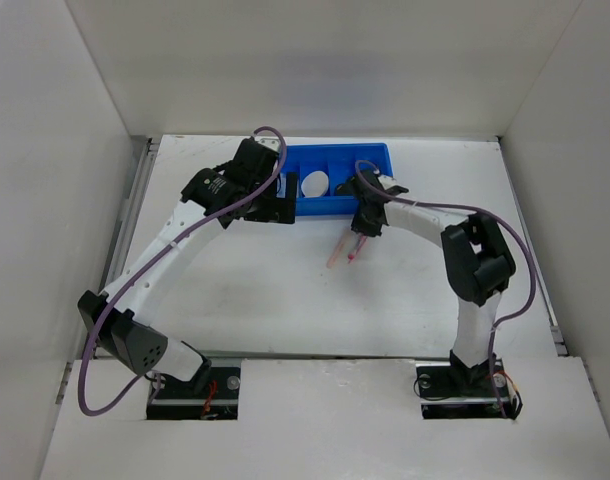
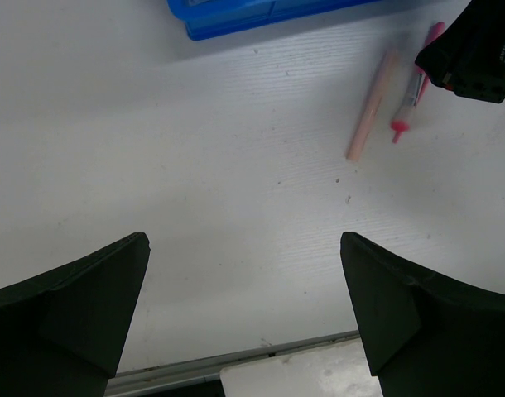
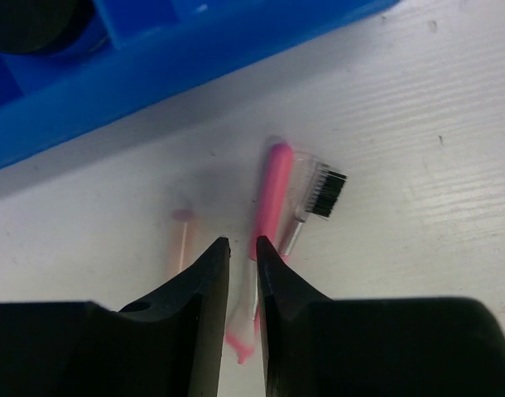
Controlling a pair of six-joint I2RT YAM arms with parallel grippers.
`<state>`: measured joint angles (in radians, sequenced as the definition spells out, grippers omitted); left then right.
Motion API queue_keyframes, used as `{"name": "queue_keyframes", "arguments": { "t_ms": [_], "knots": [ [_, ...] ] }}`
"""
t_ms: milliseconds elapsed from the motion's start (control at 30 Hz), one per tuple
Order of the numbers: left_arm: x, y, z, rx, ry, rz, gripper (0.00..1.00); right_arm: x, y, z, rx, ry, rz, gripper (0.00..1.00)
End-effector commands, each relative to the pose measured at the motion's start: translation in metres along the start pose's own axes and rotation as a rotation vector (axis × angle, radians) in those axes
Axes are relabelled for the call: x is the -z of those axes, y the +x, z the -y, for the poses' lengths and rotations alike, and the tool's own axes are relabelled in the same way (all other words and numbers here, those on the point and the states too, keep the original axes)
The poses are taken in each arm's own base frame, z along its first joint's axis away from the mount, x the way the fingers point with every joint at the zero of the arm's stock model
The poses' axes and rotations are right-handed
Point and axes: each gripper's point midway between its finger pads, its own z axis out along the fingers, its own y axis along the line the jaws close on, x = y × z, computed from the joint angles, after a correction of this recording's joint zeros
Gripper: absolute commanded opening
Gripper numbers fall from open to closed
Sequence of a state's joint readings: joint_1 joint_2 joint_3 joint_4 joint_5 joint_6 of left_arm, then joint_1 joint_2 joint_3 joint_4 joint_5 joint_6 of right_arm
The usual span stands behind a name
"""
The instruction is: Organize the makeup
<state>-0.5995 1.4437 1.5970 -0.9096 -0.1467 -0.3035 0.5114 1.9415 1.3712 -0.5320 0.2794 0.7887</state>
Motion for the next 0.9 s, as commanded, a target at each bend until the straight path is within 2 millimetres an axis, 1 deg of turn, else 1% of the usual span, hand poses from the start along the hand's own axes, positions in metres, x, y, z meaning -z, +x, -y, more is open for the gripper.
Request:
{"name": "queue_keyframes", "arguments": {
  "t_ms": [0,33,100,133,200,267,300,333,400,433,500,567,667,733,767,833,867],
  "knots": [
    [0.005,-0.007,0.001,-0.002,0.012,0.022,1.0,0.002,-0.008,-0.013,0.052,0.013,0.033,0.25],
    [0.005,-0.007,0.001,-0.002,0.012,0.022,1.0,0.005,-0.012,-0.017,0.047,0.003,0.042,0.25],
    [0.007,-0.01,0.001,-0.001,0.015,0.031,1.0,-0.004,-0.005,-0.013,0.058,0.026,0.02,0.25],
    [0.007,-0.008,0.001,-0.002,0.012,0.022,1.0,-0.004,-0.005,-0.013,0.058,0.026,0.02,0.25],
    [0.01,-0.009,0.0,-0.001,0.015,0.031,1.0,-0.004,-0.006,-0.014,0.055,0.02,0.026,0.29],
    [0.01,-0.009,-0.002,0.0,0.005,0.035,1.0,-0.004,-0.002,-0.007,0.05,0.038,0.024,0.31],
    [0.01,-0.009,-0.002,0.0,0.005,0.035,1.0,0.0,-0.005,-0.009,0.047,0.03,0.032,0.33],
    [0.01,-0.009,-0.002,0.0,0.005,0.035,1.0,0.002,-0.005,-0.005,0.047,0.038,0.039,0.34],
    [0.01,-0.009,-0.002,0.0,0.005,0.035,1.0,0.003,-0.006,-0.004,0.036,0.04,0.05,0.37],
    [0.01,-0.009,-0.002,0.0,0.005,0.035,1.0,0.001,-0.003,-0.001,0.039,0.047,0.043,0.37],
    [0.007,-0.008,0.0,-0.011,0.01,0.023,1.0,0.002,-0.003,-0.001,0.036,0.04,0.05,0.38],
    [0.009,-0.011,0.001,-0.01,0.013,0.031,1.0,0.002,-0.003,-0.001,0.025,0.04,0.05,0.38],
    [0.011,-0.013,0.001,-0.008,0.016,0.04,1.0,0.012,-0.007,-0.002,0.006,0.02,0.068,0.38],
    [0.011,-0.013,0.001,-0.008,0.016,0.04,1.0,0.015,-0.007,0.006,0.004,0.033,0.087,0.38],
    [0.011,-0.013,0.001,-0.008,0.016,0.04,1.0,0.022,-0.01,0.006,-0.013,0.022,0.097,0.38],
    [0.011,-0.013,0.001,-0.008,0.016,0.04,1.0,0.026,-0.013,0.009,-0.029,0.025,0.12,0.38],
    [0.008,-0.012,0.002,-0.01,0.013,0.032,1.0,0.027,-0.012,0.01,-0.04,0.025,0.12,0.38]
  ]
}}
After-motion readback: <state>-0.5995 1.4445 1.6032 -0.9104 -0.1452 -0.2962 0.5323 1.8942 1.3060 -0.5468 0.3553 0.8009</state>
